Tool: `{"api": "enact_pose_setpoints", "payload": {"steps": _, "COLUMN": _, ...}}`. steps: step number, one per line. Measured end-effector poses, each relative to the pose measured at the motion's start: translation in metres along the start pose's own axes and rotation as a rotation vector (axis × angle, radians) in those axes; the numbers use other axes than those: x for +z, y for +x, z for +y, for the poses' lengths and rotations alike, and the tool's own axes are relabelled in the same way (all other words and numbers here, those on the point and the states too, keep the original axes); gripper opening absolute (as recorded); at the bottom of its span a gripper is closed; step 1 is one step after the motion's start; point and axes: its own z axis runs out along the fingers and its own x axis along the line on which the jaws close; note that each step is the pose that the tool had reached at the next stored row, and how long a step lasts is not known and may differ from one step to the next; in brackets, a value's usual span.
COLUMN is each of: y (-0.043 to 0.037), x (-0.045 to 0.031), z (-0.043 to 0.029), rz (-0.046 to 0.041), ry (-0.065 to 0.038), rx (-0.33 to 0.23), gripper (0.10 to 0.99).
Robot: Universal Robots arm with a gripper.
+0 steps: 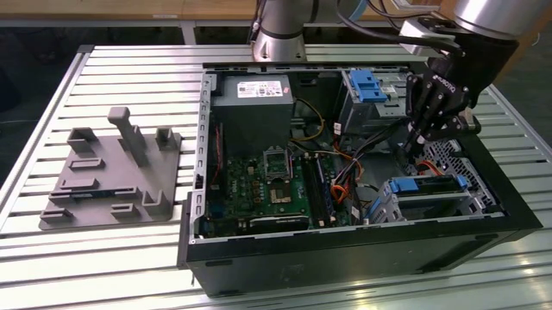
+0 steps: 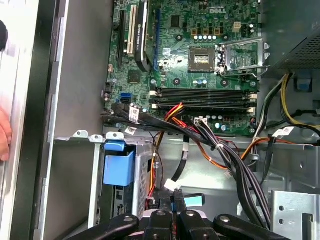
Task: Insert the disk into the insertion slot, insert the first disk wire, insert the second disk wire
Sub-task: 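Insert the second disk wire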
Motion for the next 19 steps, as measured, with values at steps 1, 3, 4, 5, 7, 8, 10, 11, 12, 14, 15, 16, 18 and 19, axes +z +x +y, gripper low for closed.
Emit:
{"api": "enact_pose_setpoints", "payload": {"steps": 1, "y": 0.0, "x": 0.0, "z": 0.0, "rz": -0.0001, "ry": 0.0, "rx": 0.0, "gripper": 0.141}}
{"api": "enact_pose_setpoints", "payload": {"steps": 3, "y": 0.0001, "x": 0.0001, "z": 0.0, "rz": -0.0001, "ry": 0.0, "rx": 0.0, "gripper": 0.141}}
{"api": "enact_pose_setpoints", "payload": {"steps": 4, "y": 0.0004, "x": 0.0001, "z": -0.0001, "rz": 0.0, "ry": 0.001, "rx": 0.0, "gripper": 0.141}}
{"api": "enact_pose_setpoints", "payload": {"steps": 5, "y": 0.0006, "x": 0.0001, "z": -0.0001, "rz": 0.0, "ry": 0.001, "rx": 0.0, "gripper": 0.157}}
{"api": "enact_pose_setpoints", "payload": {"steps": 7, "y": 0.0007, "x": 0.0002, "z": -0.0001, "rz": 0.0, "ry": 0.001, "rx": 0.0, "gripper": 0.212}}
{"api": "enact_pose_setpoints", "payload": {"steps": 8, "y": 0.0007, "x": 0.0001, "z": -0.0001, "rz": 0.0, "ry": 0.0, "rx": 0.0, "gripper": 0.212}}
{"api": "enact_pose_setpoints", "payload": {"steps": 10, "y": 0.0008, "x": 0.0001, "z": -0.0001, "rz": 0.0, "ry": -0.001, "rx": 0.0, "gripper": 0.278}}
{"api": "enact_pose_setpoints", "payload": {"steps": 11, "y": 0.0008, "x": 0.0, "z": -0.0001, "rz": 0.0002, "ry": -0.001, "rx": 0.0, "gripper": 0.278}}
{"api": "enact_pose_setpoints", "payload": {"steps": 12, "y": 0.0008, "x": -0.0008, "z": 0.0, "rz": 0.0019, "ry": -0.002, "rx": 0.0, "gripper": 0.278}}
{"api": "enact_pose_setpoints", "payload": {"steps": 14, "y": 0.0002, "x": -0.0036, "z": 0.0003, "rz": 0.0181, "ry": -0.002, "rx": 0.002, "gripper": 0.278}}
{"api": "enact_pose_setpoints", "payload": {"steps": 15, "y": -0.0005, "x": -0.0046, "z": 0.0004, "rz": 0.0293, "ry": -0.003, "rx": 0.003, "gripper": 0.278}}
{"api": "enact_pose_setpoints", "payload": {"steps": 16, "y": -0.0013, "x": -0.0056, "z": 0.0006, "rz": 0.0431, "ry": -0.003, "rx": 0.004, "gripper": 0.278}}
{"api": "enact_pose_setpoints", "payload": {"steps": 18, "y": -0.0027, "x": -0.0064, "z": 0.0007, "rz": 0.0718, "ry": -0.004, "rx": 0.007, "gripper": 0.278}}
{"api": "enact_pose_setpoints", "payload": {"steps": 19, "y": -0.0032, "x": -0.0066, "z": 0.0008, "rz": 0.0894, "ry": -0.003, "rx": 0.009, "gripper": 0.278}}
